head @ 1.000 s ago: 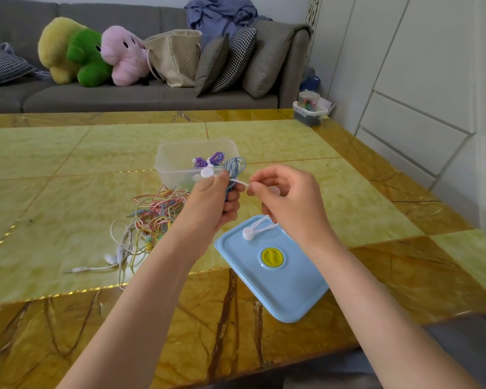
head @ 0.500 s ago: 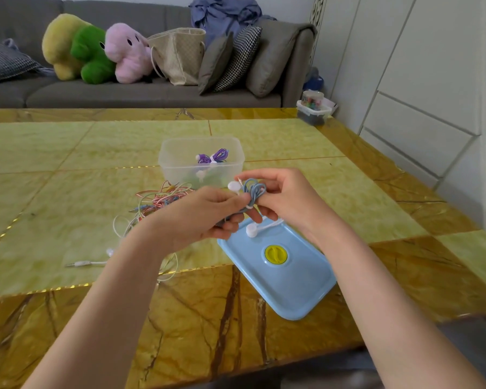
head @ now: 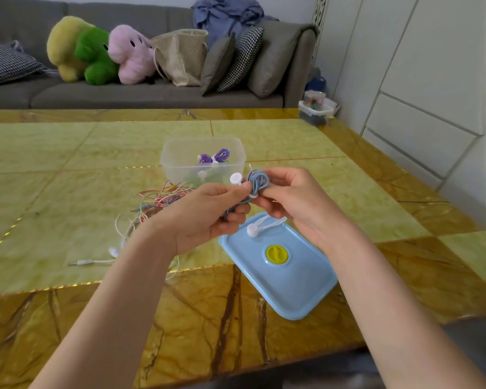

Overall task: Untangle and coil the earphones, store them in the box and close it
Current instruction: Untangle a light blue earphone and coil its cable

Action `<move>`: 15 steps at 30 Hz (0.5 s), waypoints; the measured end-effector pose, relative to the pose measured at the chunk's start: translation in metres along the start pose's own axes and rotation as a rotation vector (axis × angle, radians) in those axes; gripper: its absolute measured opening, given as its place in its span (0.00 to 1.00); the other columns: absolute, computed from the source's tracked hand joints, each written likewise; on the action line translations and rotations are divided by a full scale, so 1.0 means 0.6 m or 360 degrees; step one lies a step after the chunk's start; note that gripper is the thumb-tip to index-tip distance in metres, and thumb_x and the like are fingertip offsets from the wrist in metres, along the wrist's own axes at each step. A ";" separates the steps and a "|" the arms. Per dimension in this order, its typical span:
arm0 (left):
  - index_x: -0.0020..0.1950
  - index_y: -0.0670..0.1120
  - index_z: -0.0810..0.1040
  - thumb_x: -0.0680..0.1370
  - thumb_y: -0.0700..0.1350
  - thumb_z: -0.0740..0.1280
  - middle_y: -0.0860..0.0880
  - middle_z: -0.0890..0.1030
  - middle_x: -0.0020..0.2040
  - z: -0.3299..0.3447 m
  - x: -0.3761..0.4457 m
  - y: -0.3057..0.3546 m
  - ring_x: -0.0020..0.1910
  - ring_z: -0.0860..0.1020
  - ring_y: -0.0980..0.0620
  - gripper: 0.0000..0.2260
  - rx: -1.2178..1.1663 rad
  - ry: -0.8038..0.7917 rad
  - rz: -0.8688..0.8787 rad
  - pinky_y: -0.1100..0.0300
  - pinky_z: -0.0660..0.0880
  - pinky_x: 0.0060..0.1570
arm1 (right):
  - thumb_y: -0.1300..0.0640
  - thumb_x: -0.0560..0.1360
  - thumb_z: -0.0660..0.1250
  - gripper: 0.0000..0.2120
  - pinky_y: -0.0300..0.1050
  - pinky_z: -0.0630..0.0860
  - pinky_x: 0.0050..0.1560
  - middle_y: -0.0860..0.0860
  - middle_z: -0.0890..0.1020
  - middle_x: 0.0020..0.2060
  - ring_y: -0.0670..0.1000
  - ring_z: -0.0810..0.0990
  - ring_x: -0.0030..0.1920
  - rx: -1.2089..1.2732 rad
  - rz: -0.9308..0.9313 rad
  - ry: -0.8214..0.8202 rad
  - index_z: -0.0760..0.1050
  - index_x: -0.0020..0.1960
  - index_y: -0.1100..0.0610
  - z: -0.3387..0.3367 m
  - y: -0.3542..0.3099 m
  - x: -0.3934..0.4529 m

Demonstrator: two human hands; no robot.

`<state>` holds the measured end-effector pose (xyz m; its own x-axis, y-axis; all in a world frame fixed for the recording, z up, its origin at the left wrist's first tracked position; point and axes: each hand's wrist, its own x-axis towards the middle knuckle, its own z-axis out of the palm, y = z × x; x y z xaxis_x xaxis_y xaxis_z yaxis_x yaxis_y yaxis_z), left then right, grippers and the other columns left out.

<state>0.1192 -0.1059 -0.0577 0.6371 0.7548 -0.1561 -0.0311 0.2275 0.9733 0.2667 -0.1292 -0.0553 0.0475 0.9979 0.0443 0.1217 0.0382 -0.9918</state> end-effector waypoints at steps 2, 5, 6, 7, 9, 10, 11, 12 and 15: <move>0.32 0.46 0.83 0.74 0.48 0.61 0.52 0.67 0.28 0.003 0.000 0.001 0.26 0.62 0.59 0.16 -0.0113 0.0012 0.0033 0.70 0.59 0.24 | 0.69 0.74 0.63 0.10 0.34 0.61 0.24 0.49 0.73 0.22 0.45 0.66 0.26 0.0125 -0.0003 0.0038 0.79 0.44 0.57 0.003 -0.004 0.000; 0.33 0.45 0.83 0.73 0.51 0.61 0.53 0.67 0.28 0.005 0.000 0.005 0.25 0.62 0.60 0.16 -0.0226 -0.0023 0.0062 0.70 0.58 0.23 | 0.68 0.75 0.63 0.10 0.35 0.62 0.26 0.51 0.71 0.25 0.45 0.66 0.26 0.0247 -0.0062 0.0024 0.80 0.42 0.56 0.006 -0.011 -0.001; 0.34 0.44 0.83 0.72 0.51 0.61 0.53 0.66 0.28 0.004 -0.002 0.007 0.24 0.61 0.60 0.16 -0.0235 -0.0057 0.0073 0.71 0.58 0.22 | 0.68 0.75 0.62 0.11 0.35 0.62 0.27 0.50 0.71 0.24 0.45 0.66 0.26 0.0243 -0.0092 -0.0024 0.80 0.42 0.56 0.006 -0.014 -0.002; 0.34 0.44 0.83 0.72 0.51 0.61 0.53 0.65 0.28 0.004 -0.005 0.008 0.24 0.61 0.60 0.16 -0.0222 -0.0097 0.0077 0.71 0.57 0.22 | 0.68 0.75 0.61 0.11 0.36 0.63 0.28 0.49 0.71 0.23 0.44 0.66 0.25 0.0219 -0.0117 -0.0096 0.80 0.43 0.57 0.004 -0.017 -0.004; 0.34 0.44 0.83 0.73 0.51 0.59 0.54 0.62 0.28 0.003 -0.011 0.009 0.23 0.60 0.61 0.17 -0.0189 -0.0188 0.0060 0.72 0.56 0.21 | 0.70 0.76 0.60 0.12 0.39 0.64 0.33 0.48 0.72 0.21 0.44 0.68 0.25 0.0176 -0.0131 -0.0268 0.80 0.45 0.59 -0.003 -0.023 -0.009; 0.34 0.44 0.83 0.73 0.50 0.59 0.54 0.61 0.28 0.001 -0.014 0.009 0.23 0.60 0.61 0.17 -0.0176 -0.0235 0.0034 0.72 0.56 0.21 | 0.70 0.76 0.60 0.12 0.41 0.64 0.35 0.48 0.73 0.22 0.44 0.69 0.25 0.0167 -0.0112 -0.0350 0.79 0.45 0.59 -0.007 -0.024 -0.011; 0.34 0.43 0.83 0.73 0.50 0.59 0.54 0.61 0.28 -0.001 -0.016 0.009 0.23 0.60 0.61 0.17 -0.0152 -0.0280 0.0005 0.72 0.55 0.20 | 0.69 0.76 0.60 0.11 0.42 0.65 0.37 0.48 0.74 0.22 0.44 0.71 0.26 0.0153 -0.0088 -0.0422 0.80 0.45 0.58 -0.011 -0.025 -0.014; 0.34 0.43 0.83 0.73 0.49 0.58 0.54 0.61 0.28 -0.003 -0.018 0.009 0.23 0.60 0.61 0.17 -0.0119 -0.0320 -0.0025 0.72 0.55 0.20 | 0.67 0.76 0.62 0.10 0.43 0.66 0.38 0.49 0.75 0.23 0.45 0.72 0.28 0.0126 -0.0065 -0.0485 0.80 0.46 0.58 -0.013 -0.025 -0.017; 0.34 0.43 0.81 0.75 0.50 0.58 0.54 0.61 0.28 -0.008 -0.019 0.005 0.24 0.60 0.61 0.17 -0.0023 -0.0382 -0.0119 0.72 0.56 0.20 | 0.61 0.71 0.67 0.08 0.36 0.69 0.32 0.52 0.78 0.27 0.50 0.70 0.31 0.0024 0.0022 -0.0596 0.81 0.49 0.58 -0.019 -0.025 -0.019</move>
<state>0.1078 -0.1109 -0.0540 0.8026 0.5682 -0.1817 0.0131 0.2877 0.9576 0.2757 -0.1419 -0.0397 -0.3171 0.9483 -0.0132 0.1086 0.0225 -0.9938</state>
